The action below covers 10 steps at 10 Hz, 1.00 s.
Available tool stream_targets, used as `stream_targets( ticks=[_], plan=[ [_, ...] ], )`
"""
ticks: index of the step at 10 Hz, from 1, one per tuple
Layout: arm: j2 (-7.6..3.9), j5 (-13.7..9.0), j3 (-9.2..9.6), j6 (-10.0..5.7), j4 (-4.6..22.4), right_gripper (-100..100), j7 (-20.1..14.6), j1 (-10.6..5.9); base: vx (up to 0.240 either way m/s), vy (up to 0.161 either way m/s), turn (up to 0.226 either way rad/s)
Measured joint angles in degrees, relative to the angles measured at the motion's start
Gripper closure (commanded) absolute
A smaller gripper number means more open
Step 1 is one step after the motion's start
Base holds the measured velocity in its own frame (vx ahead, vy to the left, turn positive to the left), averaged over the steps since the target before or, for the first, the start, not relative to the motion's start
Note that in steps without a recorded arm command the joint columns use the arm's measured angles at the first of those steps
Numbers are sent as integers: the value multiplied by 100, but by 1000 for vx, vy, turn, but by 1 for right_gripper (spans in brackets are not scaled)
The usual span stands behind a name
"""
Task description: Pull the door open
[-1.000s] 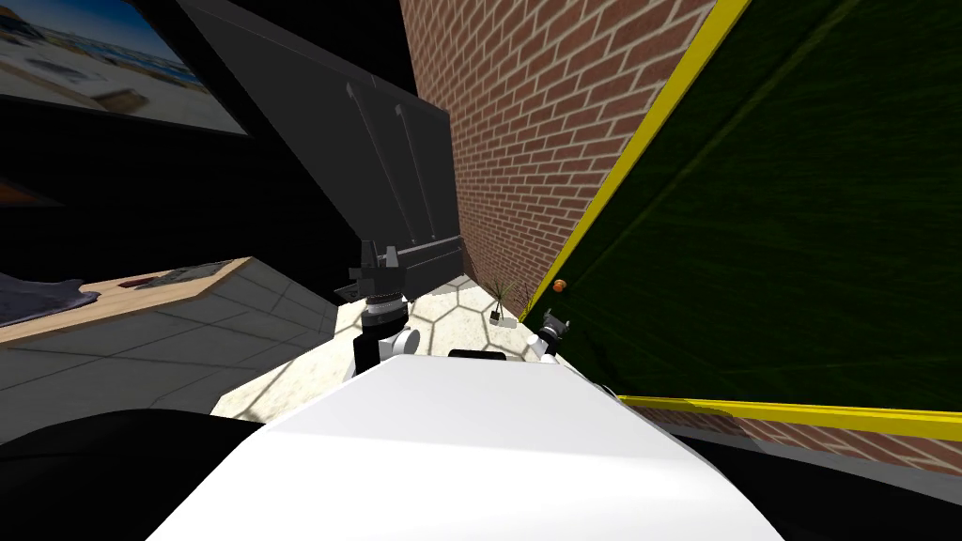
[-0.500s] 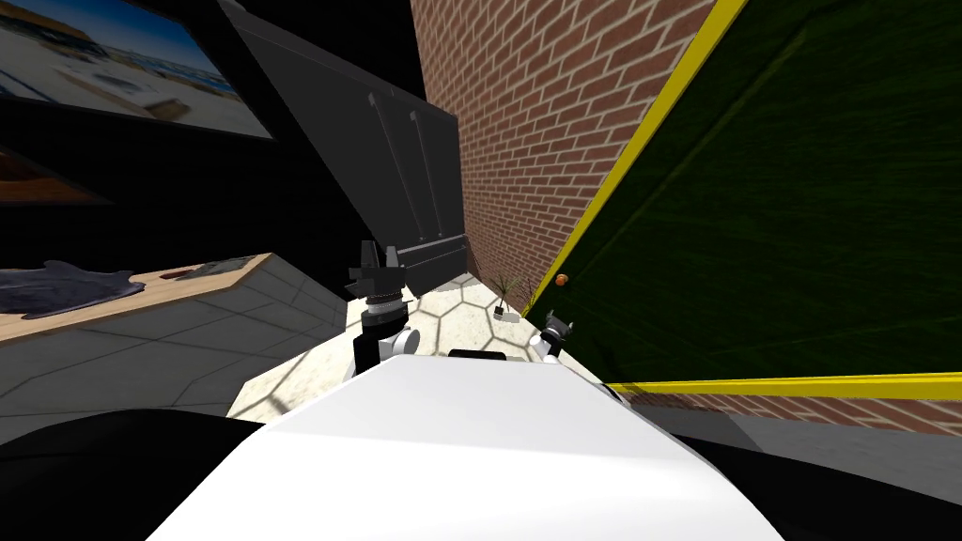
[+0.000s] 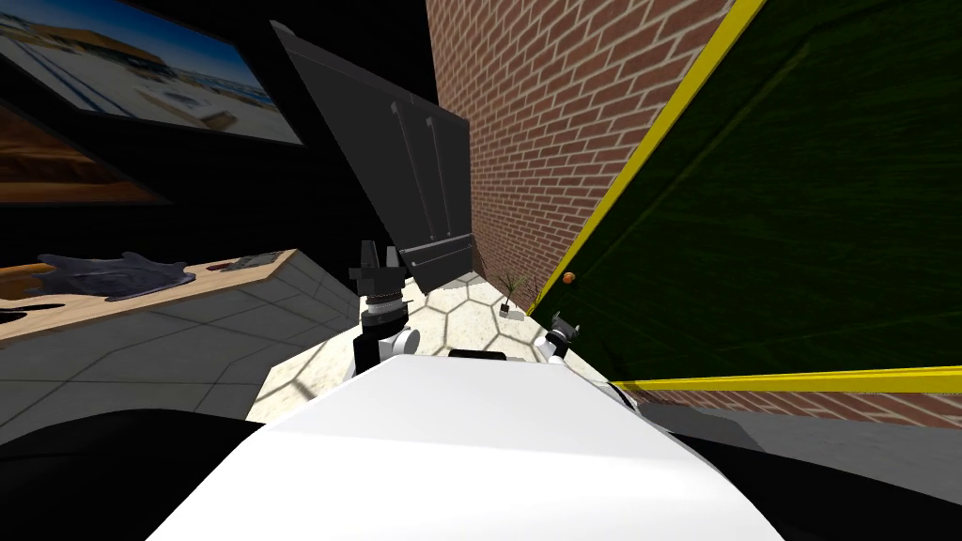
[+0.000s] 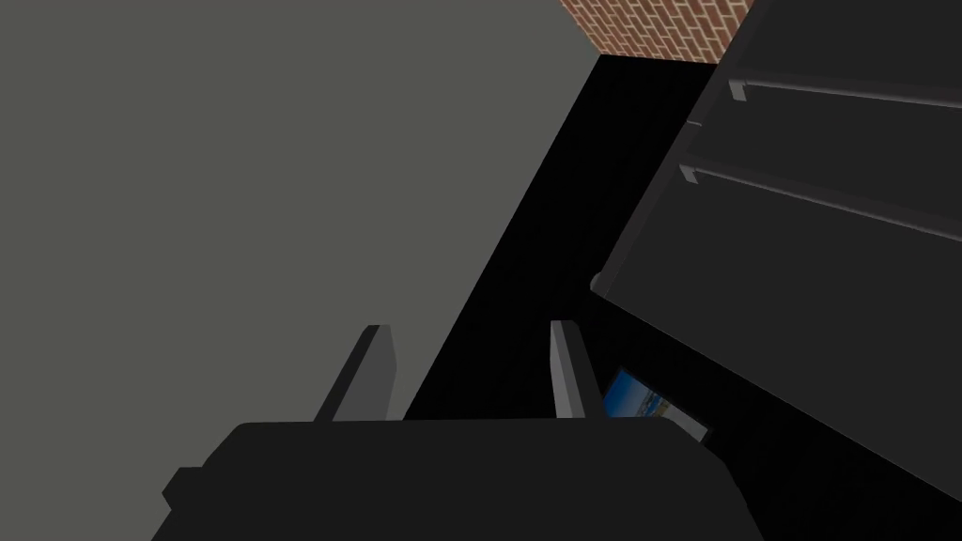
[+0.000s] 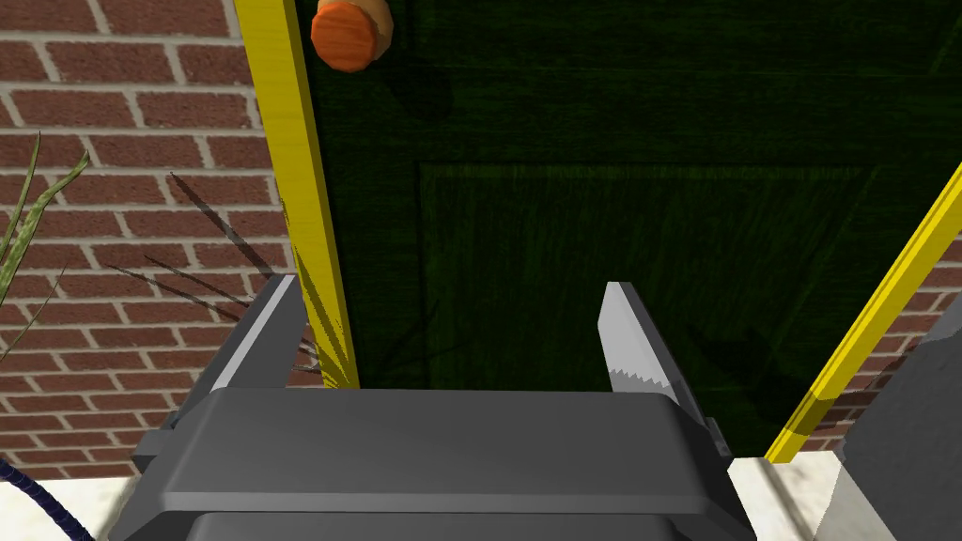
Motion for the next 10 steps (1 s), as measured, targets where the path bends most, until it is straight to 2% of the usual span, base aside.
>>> stream_targets(
  ticks=[2,4,6,9,10],
  plan=[
    [-125,-34,-32,-11,221,-100,-140,-57,154,-64,53],
    [-163,-60,-60,14,149,-100,-151,14,172,-111,57],
    [-221,-49,-47,-37,380,-100,-260,-87,153,-133,46],
    [-247,-71,-72,-9,315,-100,-259,-34,170,-149,53],
    [-263,-70,-70,-17,369,-100,-279,-60,158,-149,44]
  ],
)
